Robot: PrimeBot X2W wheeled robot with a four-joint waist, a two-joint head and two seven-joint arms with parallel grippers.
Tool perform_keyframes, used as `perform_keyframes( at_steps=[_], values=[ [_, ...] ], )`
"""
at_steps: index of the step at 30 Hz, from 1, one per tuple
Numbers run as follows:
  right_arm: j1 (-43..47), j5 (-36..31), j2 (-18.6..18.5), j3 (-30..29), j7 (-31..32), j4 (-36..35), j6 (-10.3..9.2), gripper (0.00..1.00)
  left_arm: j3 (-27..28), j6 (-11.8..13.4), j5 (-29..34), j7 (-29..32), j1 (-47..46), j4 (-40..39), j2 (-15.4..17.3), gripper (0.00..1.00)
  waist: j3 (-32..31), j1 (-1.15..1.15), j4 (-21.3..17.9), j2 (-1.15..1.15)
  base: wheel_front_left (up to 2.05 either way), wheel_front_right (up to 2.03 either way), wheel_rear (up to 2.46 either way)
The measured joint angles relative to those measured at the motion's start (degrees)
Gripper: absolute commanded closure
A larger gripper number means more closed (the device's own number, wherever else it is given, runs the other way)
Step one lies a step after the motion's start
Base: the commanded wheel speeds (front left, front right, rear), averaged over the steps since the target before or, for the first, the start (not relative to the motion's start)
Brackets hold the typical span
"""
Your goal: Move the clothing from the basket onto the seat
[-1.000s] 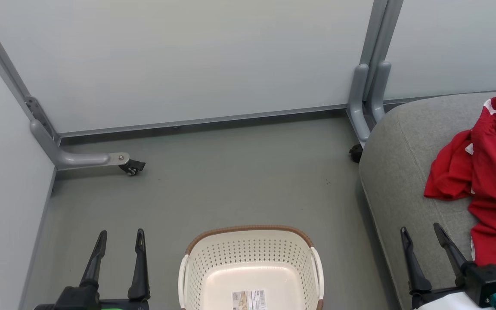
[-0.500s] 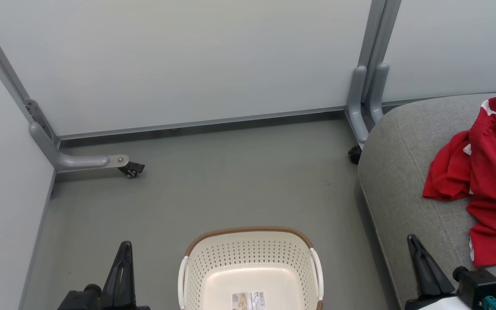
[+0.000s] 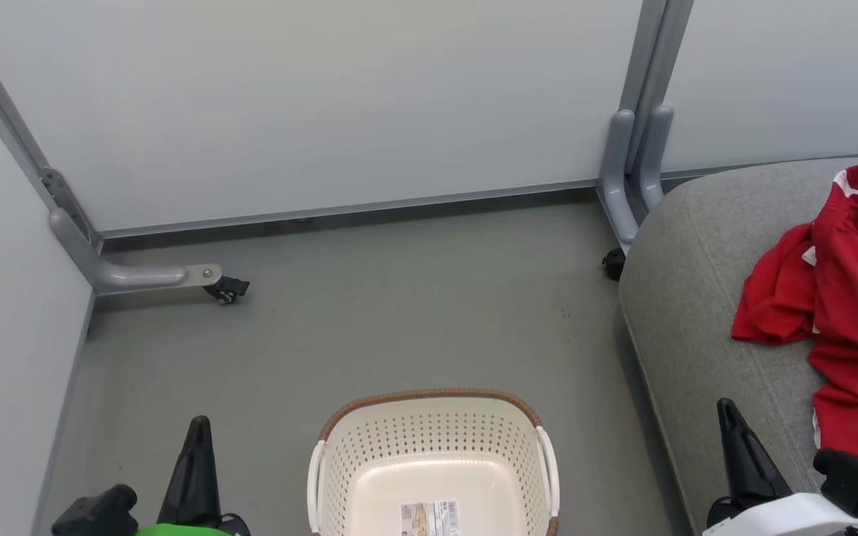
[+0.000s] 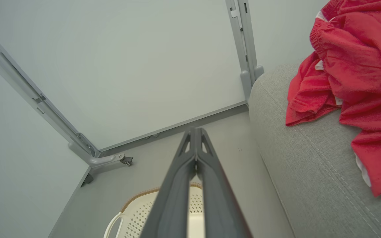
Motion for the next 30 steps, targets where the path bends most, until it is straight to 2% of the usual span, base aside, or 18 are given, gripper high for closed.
perform_keyframes(
  at_steps=[30],
  values=[
    [-4.7,26.6,-1.0,-0.6,5.7,2.9,-0.01,1.00,2.5,-1.3,-25.6,5.7,-4.9,2.7,0.7,1.00,0.8,0.00,-0.1,0.00,0.00,0.00,0.00]
  ],
)
